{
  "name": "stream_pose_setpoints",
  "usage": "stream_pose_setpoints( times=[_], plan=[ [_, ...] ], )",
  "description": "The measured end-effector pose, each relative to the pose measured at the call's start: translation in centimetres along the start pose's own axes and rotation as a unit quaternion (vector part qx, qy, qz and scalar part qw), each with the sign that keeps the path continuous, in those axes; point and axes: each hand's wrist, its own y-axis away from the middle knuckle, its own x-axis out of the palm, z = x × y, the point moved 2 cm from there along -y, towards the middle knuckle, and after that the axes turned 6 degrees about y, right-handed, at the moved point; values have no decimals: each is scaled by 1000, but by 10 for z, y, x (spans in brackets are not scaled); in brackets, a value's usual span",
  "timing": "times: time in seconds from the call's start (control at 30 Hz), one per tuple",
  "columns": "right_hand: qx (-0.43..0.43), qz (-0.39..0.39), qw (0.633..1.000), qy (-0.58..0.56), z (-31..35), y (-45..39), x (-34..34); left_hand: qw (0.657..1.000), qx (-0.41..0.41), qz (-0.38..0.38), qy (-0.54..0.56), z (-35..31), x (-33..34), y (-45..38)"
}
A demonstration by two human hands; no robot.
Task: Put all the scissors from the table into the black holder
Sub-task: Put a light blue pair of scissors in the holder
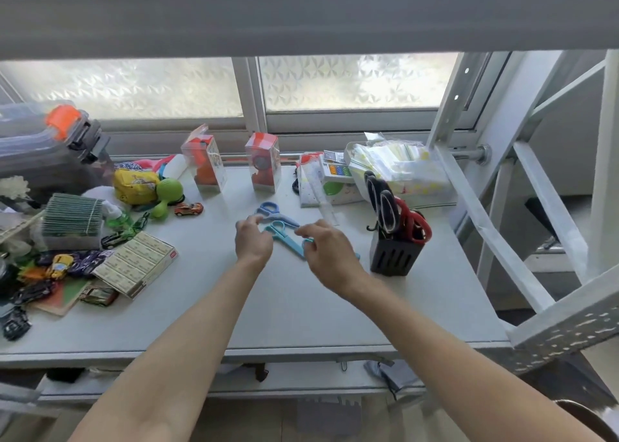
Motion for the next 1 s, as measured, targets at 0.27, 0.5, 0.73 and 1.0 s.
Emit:
stream_pose_setpoints(
  times=[0.27, 0.5, 0.73, 1.0],
  plan=[
    [22, 154, 977, 149, -3, -38, 65, 987, 1, 102, -124, 8, 9, -15],
    [52, 94, 985, 138, -8, -29, 77, 994, -49, 90, -49, 15, 6, -19],
    [67, 59, 983, 163, -22, -9, 76, 969, -143, 173, 109, 13, 0, 2],
    [21, 39, 981, 186, -21, 4, 77, 974, -87, 209, -2, 8, 3, 20]
  ],
)
